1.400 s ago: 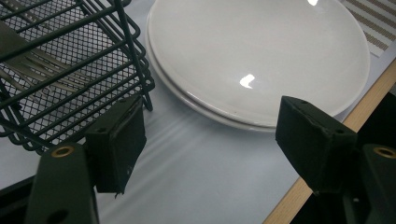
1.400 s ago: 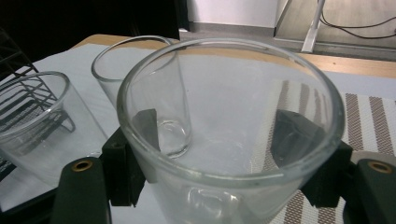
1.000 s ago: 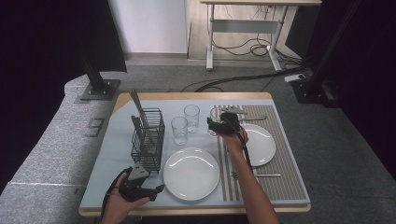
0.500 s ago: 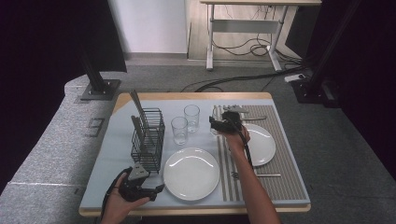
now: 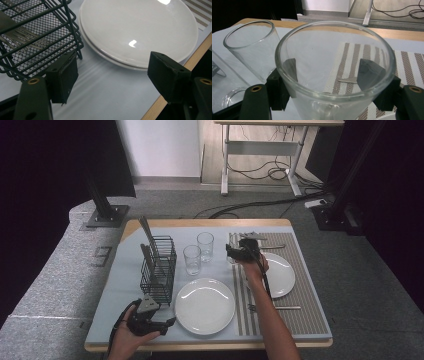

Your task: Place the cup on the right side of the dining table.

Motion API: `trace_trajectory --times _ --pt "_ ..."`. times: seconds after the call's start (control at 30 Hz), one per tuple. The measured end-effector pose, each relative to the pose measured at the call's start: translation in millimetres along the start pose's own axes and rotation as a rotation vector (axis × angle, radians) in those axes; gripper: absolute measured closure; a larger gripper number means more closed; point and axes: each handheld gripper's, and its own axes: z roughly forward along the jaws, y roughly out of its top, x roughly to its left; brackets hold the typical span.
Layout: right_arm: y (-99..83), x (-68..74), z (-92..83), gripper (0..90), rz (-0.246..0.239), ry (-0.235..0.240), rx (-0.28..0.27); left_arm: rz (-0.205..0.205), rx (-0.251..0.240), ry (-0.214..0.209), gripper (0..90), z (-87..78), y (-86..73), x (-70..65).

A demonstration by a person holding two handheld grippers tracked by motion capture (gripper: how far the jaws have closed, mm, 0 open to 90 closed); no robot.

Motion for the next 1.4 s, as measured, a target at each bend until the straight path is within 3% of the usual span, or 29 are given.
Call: trace_trajectory --times 0.77,1.4 --pt "-0.5 -15.1 9.6 29.5 0.018 -0.035 0.01 -0.001 -0.001 -0.001 24.7 -0.1 -0.3 0.4" --pt "-7.1 -17.4 23.3 29.5 0.017 -0.054 0.023 -0.004 -0.003 0.001 24.6 -1.3 -0.8 1.9"
